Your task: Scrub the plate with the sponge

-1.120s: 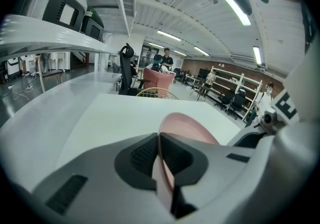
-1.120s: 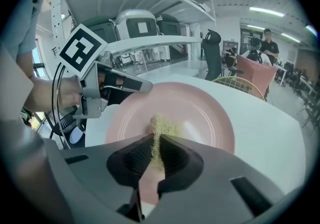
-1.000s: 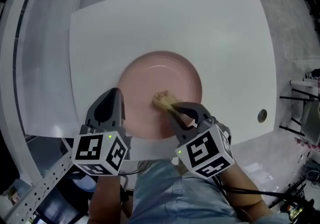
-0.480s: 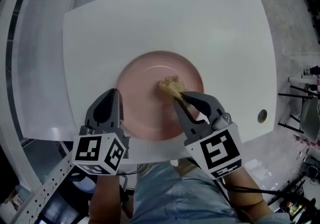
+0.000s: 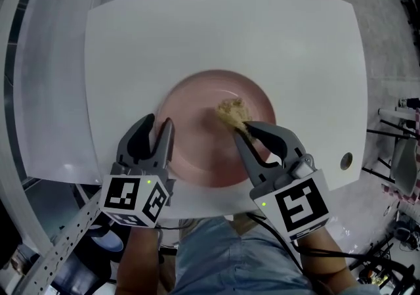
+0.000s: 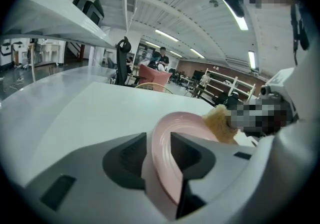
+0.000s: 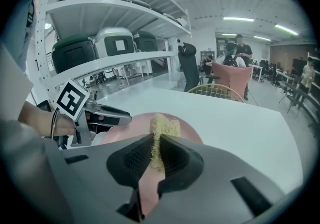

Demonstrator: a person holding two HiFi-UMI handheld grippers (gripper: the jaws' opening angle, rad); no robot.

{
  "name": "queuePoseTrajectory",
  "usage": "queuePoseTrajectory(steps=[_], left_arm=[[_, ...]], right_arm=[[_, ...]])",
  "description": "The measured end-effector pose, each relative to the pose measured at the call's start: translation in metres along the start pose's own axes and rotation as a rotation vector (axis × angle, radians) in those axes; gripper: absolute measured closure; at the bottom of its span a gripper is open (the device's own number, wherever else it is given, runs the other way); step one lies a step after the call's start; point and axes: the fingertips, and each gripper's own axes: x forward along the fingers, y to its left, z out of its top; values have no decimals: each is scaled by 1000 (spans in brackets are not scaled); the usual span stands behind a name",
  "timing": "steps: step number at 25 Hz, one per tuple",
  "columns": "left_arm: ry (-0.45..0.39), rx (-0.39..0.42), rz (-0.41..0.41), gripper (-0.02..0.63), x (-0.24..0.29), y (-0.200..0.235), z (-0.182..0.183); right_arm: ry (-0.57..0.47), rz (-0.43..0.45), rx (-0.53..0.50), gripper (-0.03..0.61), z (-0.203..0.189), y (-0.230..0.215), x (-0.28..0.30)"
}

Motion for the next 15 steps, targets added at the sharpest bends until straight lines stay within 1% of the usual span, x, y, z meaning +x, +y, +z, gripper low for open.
queuePoseTrajectory(steps=[4,5,10,15], left_arm=[[-76,31,109,468,-16,16,14],[-95,36,126,468,-21,17,19],[-201,76,139,474,-51,-7,54],[-318,131,168,542,-96,-41,88]], right_arm=[[-19,6,6,532,3,2,0],[-27,9,5,532,5,3,-1],[-104,19,5,532,23,9,-19],[-231,6,-8,532,53,13,-57]])
